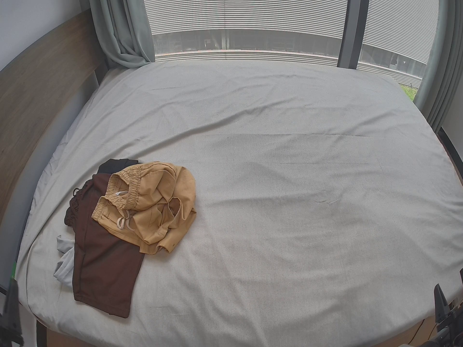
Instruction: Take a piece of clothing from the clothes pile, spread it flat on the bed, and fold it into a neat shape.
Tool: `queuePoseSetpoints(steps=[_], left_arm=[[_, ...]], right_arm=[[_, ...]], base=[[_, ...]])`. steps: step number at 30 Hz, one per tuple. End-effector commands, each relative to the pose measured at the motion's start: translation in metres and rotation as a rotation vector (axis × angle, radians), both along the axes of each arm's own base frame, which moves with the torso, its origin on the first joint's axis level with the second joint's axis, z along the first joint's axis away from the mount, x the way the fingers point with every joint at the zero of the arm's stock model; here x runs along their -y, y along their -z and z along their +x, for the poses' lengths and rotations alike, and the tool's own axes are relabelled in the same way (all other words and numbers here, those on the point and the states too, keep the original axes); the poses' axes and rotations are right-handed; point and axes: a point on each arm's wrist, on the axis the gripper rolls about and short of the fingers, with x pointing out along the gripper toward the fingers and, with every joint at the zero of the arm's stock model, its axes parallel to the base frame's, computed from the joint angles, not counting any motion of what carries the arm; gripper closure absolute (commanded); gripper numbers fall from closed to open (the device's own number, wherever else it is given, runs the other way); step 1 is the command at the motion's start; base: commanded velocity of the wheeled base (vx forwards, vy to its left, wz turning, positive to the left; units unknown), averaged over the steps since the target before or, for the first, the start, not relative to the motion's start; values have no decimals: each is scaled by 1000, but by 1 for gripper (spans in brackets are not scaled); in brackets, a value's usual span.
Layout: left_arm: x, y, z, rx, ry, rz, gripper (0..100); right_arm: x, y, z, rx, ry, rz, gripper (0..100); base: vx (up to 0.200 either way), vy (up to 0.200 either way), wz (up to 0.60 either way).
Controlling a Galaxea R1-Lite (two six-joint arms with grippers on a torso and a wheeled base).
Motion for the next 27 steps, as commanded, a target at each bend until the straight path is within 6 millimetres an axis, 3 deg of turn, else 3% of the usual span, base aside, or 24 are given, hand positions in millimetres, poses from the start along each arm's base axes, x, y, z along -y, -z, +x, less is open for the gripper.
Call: queuePoseSetpoints(steps=[1,13,20,27], left_arm=[[1,-19,29,-160,142,-42,0],[8,-30,62,-272,236,-59,0],[17,-51,99,-327,316,-143,0],[23,-58,130,-368,343,-141,0]], right_arm=[[0,5,0,0,-1,-2,0],[0,5,0,0,-1,-2,0],[0,5,0,0,-2,-4,0],[0,5,0,0,-4,-4,0]], base=[[0,0,0],[0,0,0],[0,0,0],[0,0,0]])
